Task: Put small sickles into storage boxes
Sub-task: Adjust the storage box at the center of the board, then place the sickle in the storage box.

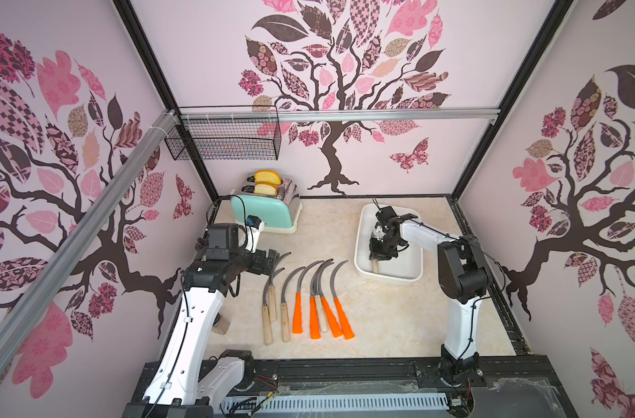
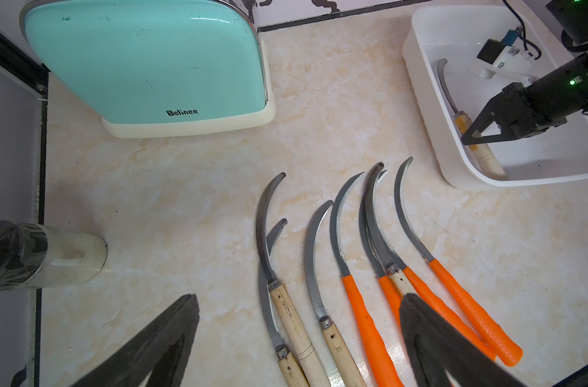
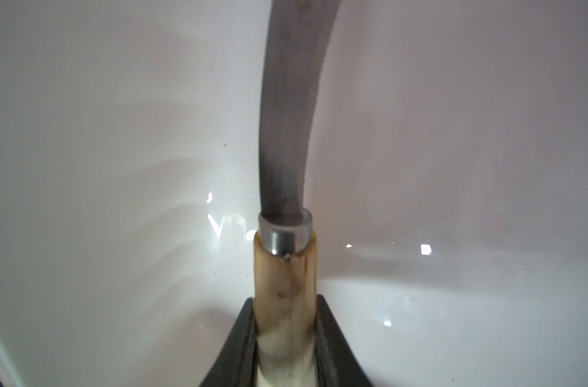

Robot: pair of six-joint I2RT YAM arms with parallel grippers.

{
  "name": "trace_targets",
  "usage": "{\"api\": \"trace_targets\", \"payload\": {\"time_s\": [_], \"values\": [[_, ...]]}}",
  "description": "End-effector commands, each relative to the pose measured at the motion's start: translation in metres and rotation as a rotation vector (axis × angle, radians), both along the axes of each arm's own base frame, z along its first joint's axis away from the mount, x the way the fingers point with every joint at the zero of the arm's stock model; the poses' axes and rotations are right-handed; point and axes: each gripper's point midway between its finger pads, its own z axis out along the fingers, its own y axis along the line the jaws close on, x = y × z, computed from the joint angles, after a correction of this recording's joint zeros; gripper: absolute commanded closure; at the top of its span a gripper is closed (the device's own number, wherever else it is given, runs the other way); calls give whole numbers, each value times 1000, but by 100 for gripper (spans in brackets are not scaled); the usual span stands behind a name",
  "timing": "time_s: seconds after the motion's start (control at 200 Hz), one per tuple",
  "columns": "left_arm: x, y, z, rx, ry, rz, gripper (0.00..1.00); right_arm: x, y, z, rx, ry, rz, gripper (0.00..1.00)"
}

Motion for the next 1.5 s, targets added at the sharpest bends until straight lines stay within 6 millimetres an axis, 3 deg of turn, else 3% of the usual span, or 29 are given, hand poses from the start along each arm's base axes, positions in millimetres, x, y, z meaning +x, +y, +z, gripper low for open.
{"api": "trace_targets", "payload": {"time_s": [0.0, 0.51, 0.755, 1.03, 1.175, 1.34, 1.495], "values": [[-2, -1, 2, 7, -14, -11, 2, -6, -2, 7, 0, 2, 14, 86], [5, 3, -9, 26, -16, 4, 2, 10, -1, -2, -35, -7, 27, 82], [7, 3, -11, 37, -8, 2, 2, 11, -2, -15, -71, 1, 24, 77], [9, 3, -14, 35, 9, 0, 2, 12, 0, -22, -110, 1, 32, 60], [10, 3, -12, 35, 6, 1, 2, 15, -2, -15, -125, -24, 28, 52], [11, 2, -11, 28, 6, 2, 2, 22, -10, 1, -162, -80, 9, 51], [16, 2, -6, 25, -5, 6, 2, 33, -20, 34, -204, -184, -27, 49]]}}
